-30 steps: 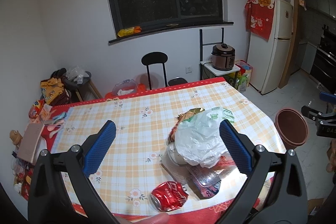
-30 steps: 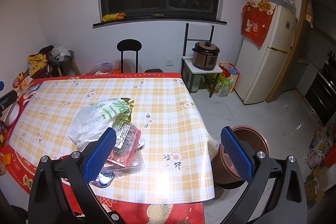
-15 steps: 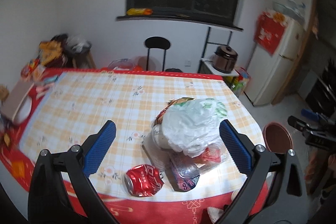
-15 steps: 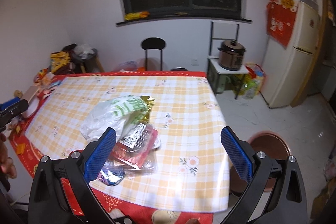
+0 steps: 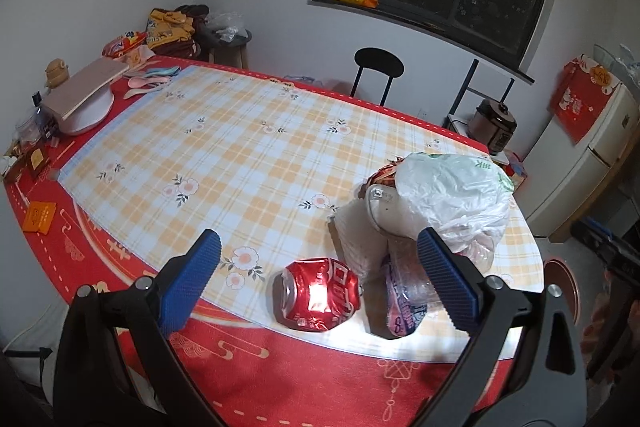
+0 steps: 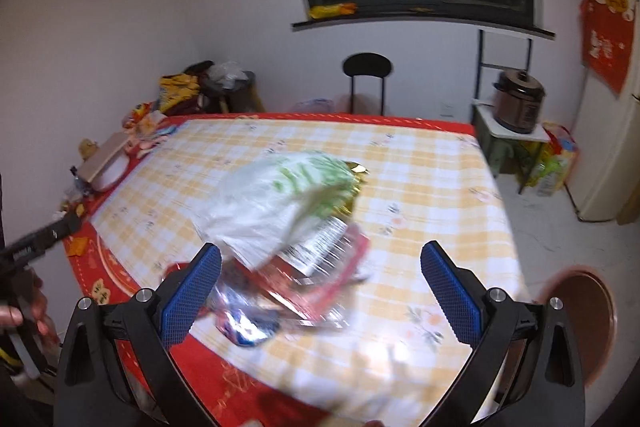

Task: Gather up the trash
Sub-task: 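Grasp the white-and-green plastic bag with the right tool and lift it, then grasp the crushed red cola can with the left tool while the right tool holds the bag, then drop the bag into the brown bin with the right tool while the left tool carries the can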

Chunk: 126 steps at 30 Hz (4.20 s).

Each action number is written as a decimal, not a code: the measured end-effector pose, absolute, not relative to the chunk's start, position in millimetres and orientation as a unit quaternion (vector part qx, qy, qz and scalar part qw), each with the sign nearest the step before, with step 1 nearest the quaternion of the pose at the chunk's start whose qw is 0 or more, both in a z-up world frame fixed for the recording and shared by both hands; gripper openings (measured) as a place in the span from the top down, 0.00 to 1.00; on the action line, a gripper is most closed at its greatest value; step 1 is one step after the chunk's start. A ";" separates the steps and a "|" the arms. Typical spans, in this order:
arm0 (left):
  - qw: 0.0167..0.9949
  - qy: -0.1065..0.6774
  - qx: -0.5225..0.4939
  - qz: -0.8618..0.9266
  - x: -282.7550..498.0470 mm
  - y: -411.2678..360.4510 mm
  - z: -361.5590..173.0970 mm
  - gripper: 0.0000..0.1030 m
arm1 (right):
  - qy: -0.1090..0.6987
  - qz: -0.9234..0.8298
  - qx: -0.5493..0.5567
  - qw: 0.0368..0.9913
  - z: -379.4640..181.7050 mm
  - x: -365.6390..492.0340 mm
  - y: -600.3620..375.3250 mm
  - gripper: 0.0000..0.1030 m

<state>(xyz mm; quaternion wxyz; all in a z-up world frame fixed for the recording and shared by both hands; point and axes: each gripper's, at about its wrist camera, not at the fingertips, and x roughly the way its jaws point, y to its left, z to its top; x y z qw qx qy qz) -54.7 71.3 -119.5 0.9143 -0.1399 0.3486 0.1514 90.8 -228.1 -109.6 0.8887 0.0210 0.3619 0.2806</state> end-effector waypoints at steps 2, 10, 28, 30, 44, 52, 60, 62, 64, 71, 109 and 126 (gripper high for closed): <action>0.916 0.345 -0.140 0.149 -55.1 75.3 -121.2 0.06 | 0.359 0.289 0.035 0.887 -114.9 100.9 -213.0 0.05; 0.918 0.337 -0.161 0.130 -47.8 98.7 -134.3 0.07 | 0.384 0.253 0.086 0.884 -145.1 151.9 -159.8 0.05; 0.910 0.372 -0.178 0.052 -34.9 125.7 -171.3 0.46 | 0.346 0.251 0.122 0.896 -113.8 122.5 -153.5 0.84; 0.909 0.375 -0.180 0.041 -32.1 126.8 -174.3 0.48 | 0.314 0.243 0.117 0.910 -95.8 112.1 -157.2 0.84; 0.850 0.483 -0.210 0.006 -9.8 132.7 -257.6 0.52 | 0.277 0.114 0.106 0.948 -108.0 61.2 -200.7 0.84; 0.826 0.527 -0.202 0.015 5.9 124.7 -288.9 0.52 | 0.285 0.111 0.067 0.950 -126.6 30.0 -178.3 0.84; 0.809 0.549 -0.209 0.015 15.2 125.9 -303.4 0.55 | 0.274 0.110 0.061 0.953 -124.3 22.5 -181.3 0.84; 0.808 0.551 -0.210 0.014 16.9 126.7 -304.7 0.57 | 0.276 0.110 0.061 0.953 -124.3 22.5 -179.4 0.84; 0.804 0.554 -0.214 0.013 17.8 127.5 -307.0 0.60 | 0.278 0.112 0.059 0.952 -124.6 21.8 -176.9 0.84; 0.803 0.552 -0.224 0.002 16.4 129.6 -309.5 0.77 | 0.274 0.115 0.047 0.954 -121.2 19.5 -171.5 0.84; 0.937 0.291 -0.194 0.000 15.4 65.2 -129.9 0.77 | 0.243 0.030 0.035 0.969 -104.9 25.9 -329.5 0.84; 0.936 0.303 -0.178 0.002 32.5 -111.9 -104.3 0.77 | 0.356 -0.088 0.106 0.924 -212.1 102.0 -572.5 0.84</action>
